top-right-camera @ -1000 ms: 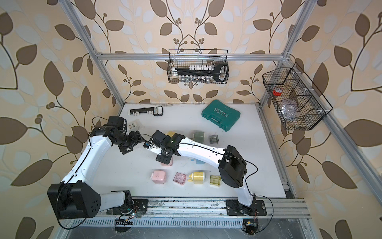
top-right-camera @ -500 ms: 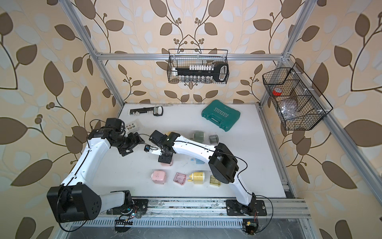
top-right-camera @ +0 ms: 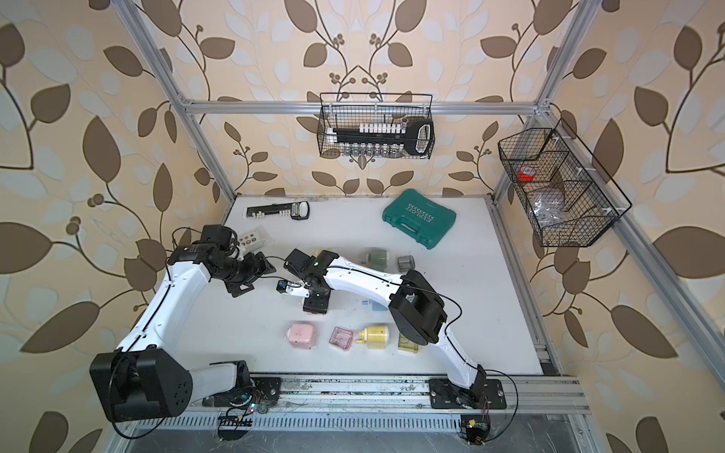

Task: Put the tray back into the pencil sharpener
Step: Pick up the pencil sharpener from the center of the board, then place the pencil sharpener at the center of the board.

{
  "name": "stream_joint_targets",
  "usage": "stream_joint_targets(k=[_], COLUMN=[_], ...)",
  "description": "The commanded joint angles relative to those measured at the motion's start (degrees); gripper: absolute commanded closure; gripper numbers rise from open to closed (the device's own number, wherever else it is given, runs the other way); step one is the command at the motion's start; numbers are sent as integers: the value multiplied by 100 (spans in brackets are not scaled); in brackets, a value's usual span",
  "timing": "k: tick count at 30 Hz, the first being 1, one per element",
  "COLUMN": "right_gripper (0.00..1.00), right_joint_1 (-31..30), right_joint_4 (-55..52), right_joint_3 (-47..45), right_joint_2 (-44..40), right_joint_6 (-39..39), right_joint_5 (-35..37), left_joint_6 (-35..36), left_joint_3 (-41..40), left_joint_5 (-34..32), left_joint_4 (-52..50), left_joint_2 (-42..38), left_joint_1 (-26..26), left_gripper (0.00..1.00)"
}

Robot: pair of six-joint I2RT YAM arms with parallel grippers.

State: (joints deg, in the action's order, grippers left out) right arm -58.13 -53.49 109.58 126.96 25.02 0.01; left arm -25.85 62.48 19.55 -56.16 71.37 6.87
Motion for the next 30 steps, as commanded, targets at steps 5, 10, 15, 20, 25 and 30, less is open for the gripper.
stream_joint_targets(k=[5,10,15,20,25,30], right_gripper=[47,54,56,56,53,50], right_joint_1=[87,196,393,443,443,457], right_joint_4=[-151,-144,-150,-195,-208,-282], right_joint_3=[348,406,524,582,608,677], right_joint_2=[216,216,169,215,329,454], right_joint_6=[116,254,442,576,645,715], right_joint_5=[-97,34,-17,-270,-352,-264], left_joint_6=[90,91,94,92,104,107], left_joint_3=[1,26,20,20,10,1], left_joint_5=[102,110,128,123,124,120], left_joint_4=[-9,-1,0,0,-13,-9], left_joint_2=[-142,-133,-124,-135,-133,-141], left_joint_1=[72,70,75,77,74,72], left_gripper=[15,16,16,16,16,16])
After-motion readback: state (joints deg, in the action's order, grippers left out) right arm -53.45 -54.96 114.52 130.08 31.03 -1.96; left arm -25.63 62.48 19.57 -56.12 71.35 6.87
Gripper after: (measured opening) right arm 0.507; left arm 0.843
